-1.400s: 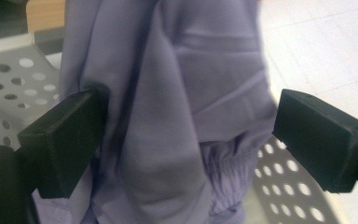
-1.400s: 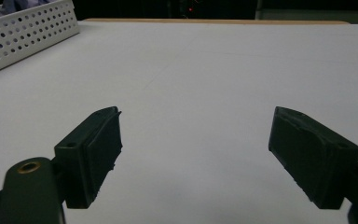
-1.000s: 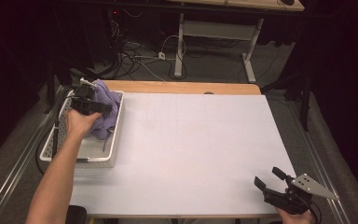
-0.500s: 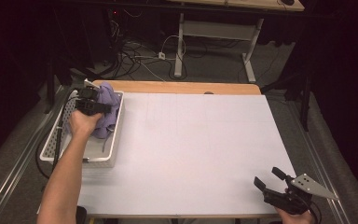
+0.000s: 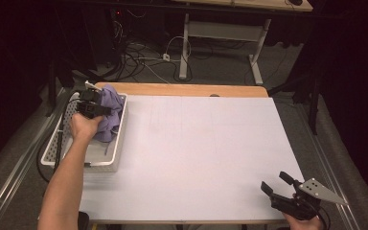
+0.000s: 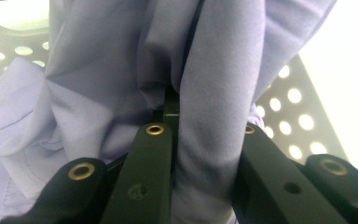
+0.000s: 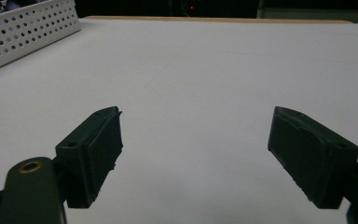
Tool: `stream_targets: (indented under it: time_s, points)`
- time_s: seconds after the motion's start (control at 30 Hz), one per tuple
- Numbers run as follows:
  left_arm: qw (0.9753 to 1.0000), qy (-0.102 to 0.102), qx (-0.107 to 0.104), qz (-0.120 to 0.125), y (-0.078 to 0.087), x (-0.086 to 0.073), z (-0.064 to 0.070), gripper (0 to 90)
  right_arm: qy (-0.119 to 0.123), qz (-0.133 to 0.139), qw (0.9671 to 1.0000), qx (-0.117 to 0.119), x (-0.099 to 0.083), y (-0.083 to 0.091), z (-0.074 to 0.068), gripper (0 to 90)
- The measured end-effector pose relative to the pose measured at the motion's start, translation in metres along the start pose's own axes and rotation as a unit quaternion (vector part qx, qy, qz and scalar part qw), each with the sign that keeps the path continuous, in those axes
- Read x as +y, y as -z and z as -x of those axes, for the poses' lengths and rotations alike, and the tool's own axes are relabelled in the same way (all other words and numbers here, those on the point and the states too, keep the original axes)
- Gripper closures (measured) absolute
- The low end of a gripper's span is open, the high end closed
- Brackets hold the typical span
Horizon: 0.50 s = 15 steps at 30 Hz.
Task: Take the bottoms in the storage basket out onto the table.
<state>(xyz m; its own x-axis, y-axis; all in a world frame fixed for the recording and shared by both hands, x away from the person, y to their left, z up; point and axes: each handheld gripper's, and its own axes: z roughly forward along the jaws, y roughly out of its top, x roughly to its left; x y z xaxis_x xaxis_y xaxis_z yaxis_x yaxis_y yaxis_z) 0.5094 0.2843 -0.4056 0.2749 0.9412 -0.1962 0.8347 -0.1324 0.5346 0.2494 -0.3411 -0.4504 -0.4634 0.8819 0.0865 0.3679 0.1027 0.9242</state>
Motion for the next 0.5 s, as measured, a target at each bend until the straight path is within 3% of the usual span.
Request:
stream_targets:
  time_s: [0.27,0.5]
  points:
    - [0.9998,-0.016,-0.008,0.0,0.011,0.003,0.005,82.8,-0.001,-0.003,1.0,0.001,0.0,-0.001,0.0,18.6]
    - [0.9992,-0.031,-0.018,0.016,0.025,0.008,0.014,83.0,0.006,-0.004,1.0,-0.001,0.001,-0.001,-0.001,18.7]
